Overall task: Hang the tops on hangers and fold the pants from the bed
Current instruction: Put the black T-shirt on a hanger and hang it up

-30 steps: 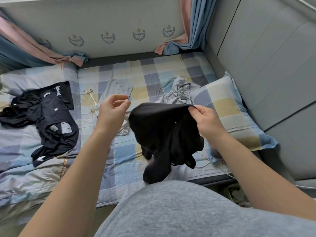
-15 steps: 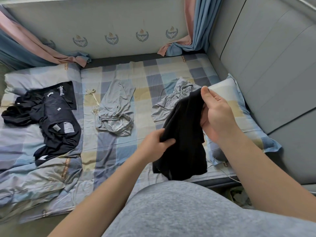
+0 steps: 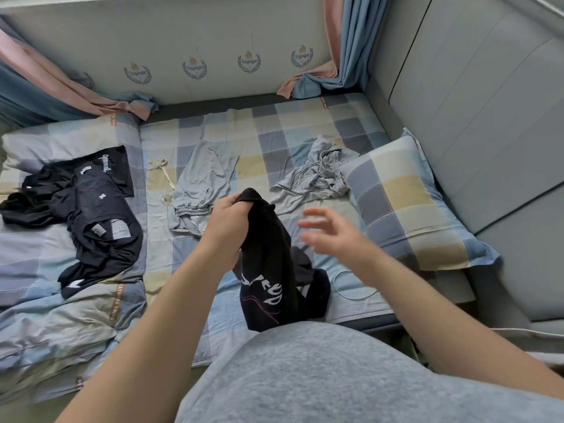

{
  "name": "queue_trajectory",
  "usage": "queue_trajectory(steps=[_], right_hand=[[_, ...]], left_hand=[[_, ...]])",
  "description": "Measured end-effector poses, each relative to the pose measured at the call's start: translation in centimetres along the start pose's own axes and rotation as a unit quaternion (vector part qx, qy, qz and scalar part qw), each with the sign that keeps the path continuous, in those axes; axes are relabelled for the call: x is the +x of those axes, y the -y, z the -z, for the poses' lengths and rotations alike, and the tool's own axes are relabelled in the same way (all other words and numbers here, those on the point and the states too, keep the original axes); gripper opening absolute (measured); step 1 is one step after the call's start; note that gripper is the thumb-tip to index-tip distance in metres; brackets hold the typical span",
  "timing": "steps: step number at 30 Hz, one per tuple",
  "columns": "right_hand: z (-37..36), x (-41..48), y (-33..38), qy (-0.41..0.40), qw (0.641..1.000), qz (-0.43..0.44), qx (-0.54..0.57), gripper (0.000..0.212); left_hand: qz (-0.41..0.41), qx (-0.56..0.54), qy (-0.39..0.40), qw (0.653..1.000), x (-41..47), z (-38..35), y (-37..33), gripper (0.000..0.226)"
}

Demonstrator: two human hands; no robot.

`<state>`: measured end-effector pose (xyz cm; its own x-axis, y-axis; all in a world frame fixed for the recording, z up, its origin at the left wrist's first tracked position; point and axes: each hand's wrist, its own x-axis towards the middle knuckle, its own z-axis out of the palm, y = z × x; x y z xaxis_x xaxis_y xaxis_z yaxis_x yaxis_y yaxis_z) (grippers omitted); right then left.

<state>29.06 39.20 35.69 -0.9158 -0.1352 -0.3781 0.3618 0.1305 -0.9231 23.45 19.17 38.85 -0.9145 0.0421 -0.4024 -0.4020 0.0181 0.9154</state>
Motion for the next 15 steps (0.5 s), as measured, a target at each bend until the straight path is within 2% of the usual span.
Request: queue_trajectory(steps=[2,3,6,8,10,12,15], right_hand=[[-1.7,0.2,-1.5,0.067,0.994,-0.005,-0.085,0.058],[-2.4,0.5,-2.1,0.085,0.990,-0.007,-0.110,0.055],[-3.3,1.7,-3.1,0.055,0.986,0.008,-0.157,0.026],[-2.5,2.2,-2.8,0.020,0.984,0.034,-0.174,0.013],[-1.2,2.1,-2.0,0.003,0.984,0.055,-0.172,0.007],[0.2,1.7,-1.0,-0.017,0.985,0.066,-0.160,0.015],[1.7,1.2,1.3,-0.045,0.995,0.067,-0.064,0.004]], left_hand=[[0.007,-0.031,0.015,0.999,-0.5,-0.3,-0.4,0.020],[0.008,-0.042,0.025,0.999,-0.7,-0.4,-0.6,0.019],[-0.001,-0.059,0.041,0.997,-0.8,-0.3,-1.4,0.024],[-0.005,-0.061,0.013,0.998,-0.7,0.2,-1.9,0.033],[0.003,-0.071,-0.053,0.996,-0.4,1.1,-2.2,0.031],[0.009,-0.108,-0.094,0.990,0.2,2.1,-1.9,0.024],[0.015,-0.113,-0.069,0.991,0.6,2.6,-1.1,0.019]])
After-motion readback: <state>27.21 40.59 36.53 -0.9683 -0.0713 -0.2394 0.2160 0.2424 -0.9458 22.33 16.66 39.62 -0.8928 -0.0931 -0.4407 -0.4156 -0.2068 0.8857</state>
